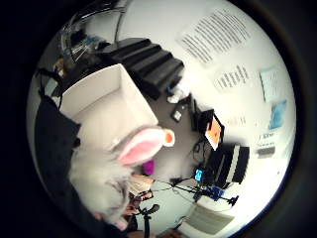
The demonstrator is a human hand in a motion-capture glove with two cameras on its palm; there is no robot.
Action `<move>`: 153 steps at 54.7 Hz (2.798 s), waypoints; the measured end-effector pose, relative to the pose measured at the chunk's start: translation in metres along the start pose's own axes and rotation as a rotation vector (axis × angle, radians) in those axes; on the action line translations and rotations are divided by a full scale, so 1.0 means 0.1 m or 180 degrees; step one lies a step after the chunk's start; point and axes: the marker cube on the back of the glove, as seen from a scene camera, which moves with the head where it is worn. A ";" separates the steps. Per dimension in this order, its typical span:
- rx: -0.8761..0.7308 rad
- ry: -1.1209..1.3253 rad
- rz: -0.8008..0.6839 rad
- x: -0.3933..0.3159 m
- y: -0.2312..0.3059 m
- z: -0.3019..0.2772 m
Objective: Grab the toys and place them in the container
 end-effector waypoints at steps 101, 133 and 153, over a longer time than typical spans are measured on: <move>-0.1958 0.0535 0.3139 3.60 3.27 1.84; -0.1315 0.0418 0.3094 3.40 3.10 1.32; -0.1107 0.0831 0.2407 2.20 1.66 -0.27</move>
